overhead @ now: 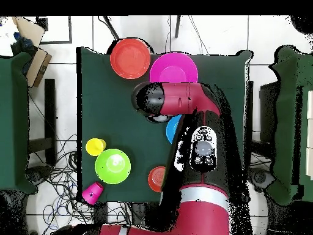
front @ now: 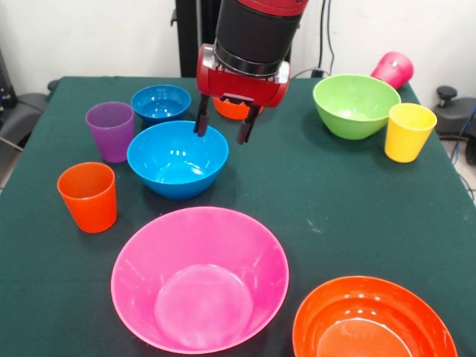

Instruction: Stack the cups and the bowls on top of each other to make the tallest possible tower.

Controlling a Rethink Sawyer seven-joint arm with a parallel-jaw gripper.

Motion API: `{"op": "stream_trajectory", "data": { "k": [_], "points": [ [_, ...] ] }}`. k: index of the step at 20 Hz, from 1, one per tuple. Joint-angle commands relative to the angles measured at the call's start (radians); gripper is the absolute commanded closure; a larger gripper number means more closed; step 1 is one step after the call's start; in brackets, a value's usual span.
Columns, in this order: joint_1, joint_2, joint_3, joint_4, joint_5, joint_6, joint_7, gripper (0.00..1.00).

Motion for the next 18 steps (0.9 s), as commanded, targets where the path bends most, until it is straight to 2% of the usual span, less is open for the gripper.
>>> {"op": "stream_trajectory", "data": {
  "k": [1,18],
  "points": [
    [0.023,0.075,0.050,0.004,-0.003,-0.032,0.111,0.00],
    [-0.002,0.133,0.071,-0.046,-0.027,-0.021,0.028,0.00]
  ]
}}
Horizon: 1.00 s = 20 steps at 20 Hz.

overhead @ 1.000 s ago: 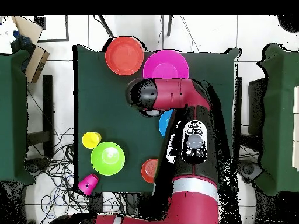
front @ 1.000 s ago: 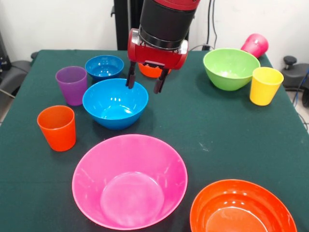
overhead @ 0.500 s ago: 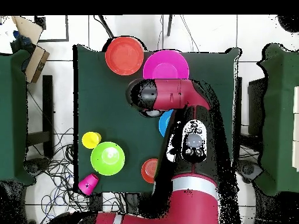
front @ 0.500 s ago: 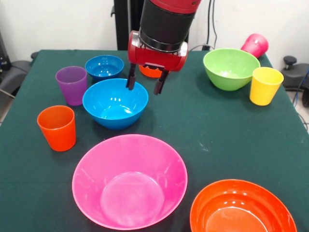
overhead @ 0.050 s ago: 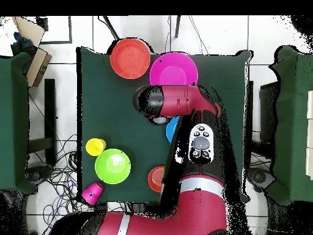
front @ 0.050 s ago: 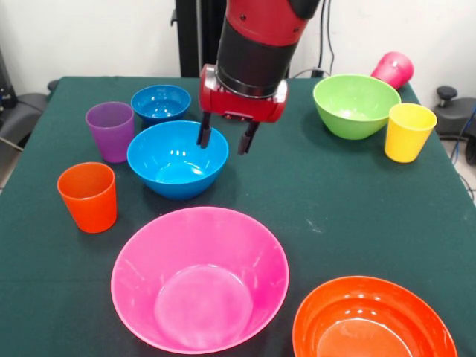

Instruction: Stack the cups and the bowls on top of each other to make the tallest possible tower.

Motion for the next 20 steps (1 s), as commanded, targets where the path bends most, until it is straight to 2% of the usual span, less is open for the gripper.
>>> {"op": "stream_trajectory", "data": {
  "k": [1,20],
  "points": [
    [-0.003,0.067,0.073,-0.041,-0.024,-0.017,0.023,0.00],
    [-0.006,0.089,0.075,-0.060,-0.019,-0.016,0.008,0.00]
  ]
}}
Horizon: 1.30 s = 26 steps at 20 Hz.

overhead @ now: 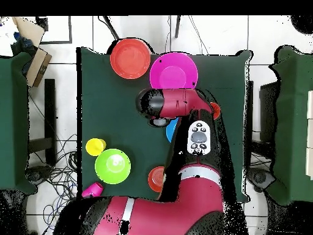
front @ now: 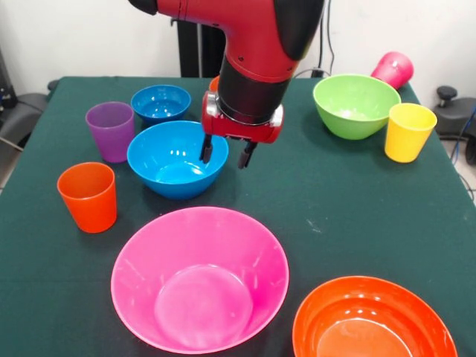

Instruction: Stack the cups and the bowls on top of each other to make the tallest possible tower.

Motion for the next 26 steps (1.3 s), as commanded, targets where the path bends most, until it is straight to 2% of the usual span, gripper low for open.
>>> {"op": "stream_trajectory", "data": {
  "k": [1,12,26],
  "points": [
    [-0.004,0.017,0.075,-0.042,-0.019,-0.015,0.007,0.00],
    [-0.033,0.020,0.092,-0.041,-0.017,0.000,-0.034,0.00],
    [-0.037,0.041,0.097,-0.067,-0.029,0.009,-0.055,0.00]
  ]
}}
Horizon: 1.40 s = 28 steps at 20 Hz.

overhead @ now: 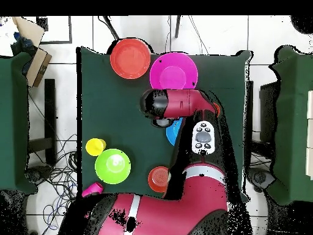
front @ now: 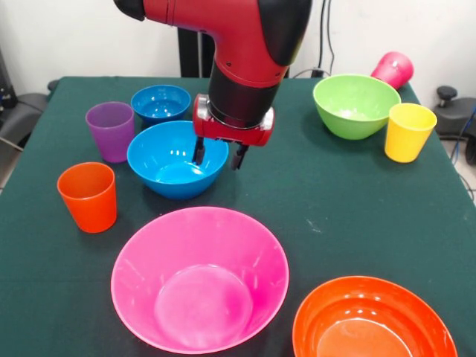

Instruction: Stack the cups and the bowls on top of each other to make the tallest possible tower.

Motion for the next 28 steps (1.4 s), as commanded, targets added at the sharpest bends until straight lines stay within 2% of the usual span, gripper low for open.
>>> {"op": "stream_trajectory", "data": {
  "k": [1,14,28],
  "points": [
    [-0.018,0.033,0.095,-0.064,-0.032,0.008,-0.056,0.00],
    [-0.013,0.068,0.090,-0.095,-0.047,-0.005,-0.066,0.00],
    [-0.002,0.049,0.081,-0.096,-0.040,0.028,-0.065,0.00]
  ]
}}
